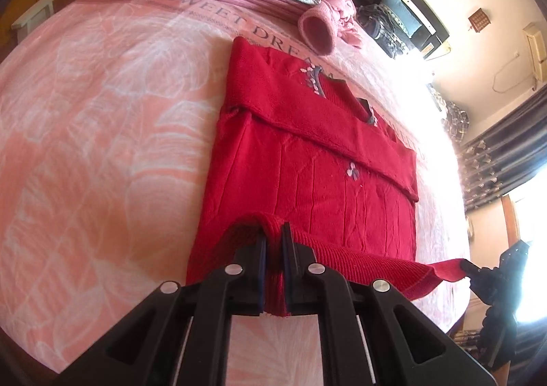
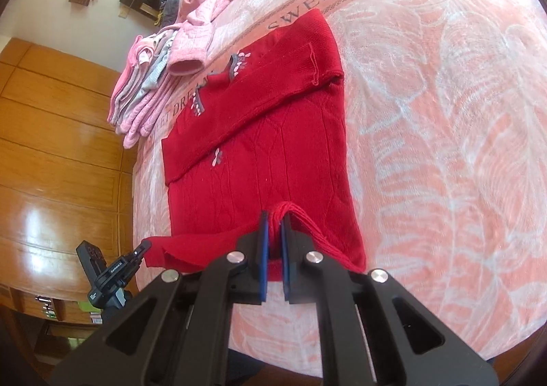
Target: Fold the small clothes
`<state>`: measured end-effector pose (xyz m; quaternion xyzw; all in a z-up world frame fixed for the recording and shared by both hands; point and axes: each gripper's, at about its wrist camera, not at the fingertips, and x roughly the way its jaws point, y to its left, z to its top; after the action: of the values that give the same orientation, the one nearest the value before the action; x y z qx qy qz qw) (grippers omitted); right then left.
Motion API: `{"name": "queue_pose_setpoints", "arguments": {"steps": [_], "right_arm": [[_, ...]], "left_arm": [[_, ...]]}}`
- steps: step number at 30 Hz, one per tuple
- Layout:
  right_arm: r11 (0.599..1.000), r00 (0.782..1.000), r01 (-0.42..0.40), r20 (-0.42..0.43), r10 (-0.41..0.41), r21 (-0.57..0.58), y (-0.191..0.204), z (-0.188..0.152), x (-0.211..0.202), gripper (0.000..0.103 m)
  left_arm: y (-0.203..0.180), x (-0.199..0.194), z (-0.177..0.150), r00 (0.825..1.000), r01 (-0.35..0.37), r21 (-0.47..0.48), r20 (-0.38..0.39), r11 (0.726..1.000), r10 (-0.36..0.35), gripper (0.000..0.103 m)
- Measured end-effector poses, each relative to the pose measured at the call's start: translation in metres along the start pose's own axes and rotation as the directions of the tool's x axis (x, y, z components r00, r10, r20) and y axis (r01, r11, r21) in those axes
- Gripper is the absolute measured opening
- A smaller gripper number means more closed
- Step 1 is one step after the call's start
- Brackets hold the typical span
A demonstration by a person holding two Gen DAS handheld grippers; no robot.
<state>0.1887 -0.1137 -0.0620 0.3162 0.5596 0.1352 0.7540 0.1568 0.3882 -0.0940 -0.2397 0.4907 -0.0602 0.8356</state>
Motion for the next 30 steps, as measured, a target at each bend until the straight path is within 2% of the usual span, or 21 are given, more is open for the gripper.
{"name": "queue_pose_setpoints", "arguments": {"steps": [4,12,14,17,22,23,25,26,27,29,30], "right_arm": [[0.999,1.0,0.024,-0.016,-0.023,0.021,-0.006,0.026,0.027,0.004],[0.997,0.999,-0.017,-0.029,0.019,0.077,-0.033,0.067,0.078,0.004],[0.995,0.999,-0.015,-0.045,0.02,0.103,-0.047,0.072,0.092,0.005],[0.991,0.997,-0.037,-0.058,0.045,0.129,-0.063,0.076,0.104,0.005],[0.995,0.995,-0.06,-0.077,0.066,0.085,-0.063,0.081,0.109,0.007],[0.994,0.994,-0.069,-0.077,0.076,0.083,-0.063,0.082,0.107,0.01],[0.993,0.995,-0.081,-0.059,0.087,0.087,-0.065,0.085,0.101,0.021],[0.994,0.996,-0.071,-0.042,0.075,0.086,-0.067,0.087,0.095,0.035],[0.994,0.997,-0.067,-0.023,0.069,0.086,-0.069,0.089,0.088,0.039],[0.995,0.998,-0.066,0.003,0.066,0.077,-0.071,0.093,0.078,0.039],[0.996,0.998,-0.06,0.014,0.059,0.072,-0.072,0.094,0.074,0.039]], "left_arm": [[0.002,0.024,0.016,1.0,-0.012,-0.02,-0.014,1.0,0.012,0.007],[0.013,0.073,0.046,0.999,-0.016,-0.022,-0.029,1.0,0.016,0.012],[0.023,0.084,0.051,0.999,0.012,-0.057,-0.037,0.998,-0.014,0.013],[0.037,0.091,0.056,0.994,0.094,-0.125,-0.038,0.988,-0.1,0.013],[0.049,0.087,0.065,0.977,0.189,-0.105,-0.082,0.976,-0.198,0.013],[0.051,0.085,0.066,0.973,0.202,-0.095,-0.091,0.975,-0.211,0.013],[0.054,0.078,0.07,0.968,0.222,-0.08,-0.1,0.972,-0.229,0.014],[0.056,0.074,0.072,0.969,0.224,-0.074,-0.095,0.972,-0.23,0.015],[0.058,0.067,0.074,0.973,0.214,-0.067,-0.074,0.975,-0.219,0.018],[0.069,0.053,0.08,0.974,0.22,-0.09,-0.028,0.971,-0.224,0.032],[0.077,0.047,0.083,0.974,0.223,-0.119,-0.003,0.967,-0.225,0.032]]}}
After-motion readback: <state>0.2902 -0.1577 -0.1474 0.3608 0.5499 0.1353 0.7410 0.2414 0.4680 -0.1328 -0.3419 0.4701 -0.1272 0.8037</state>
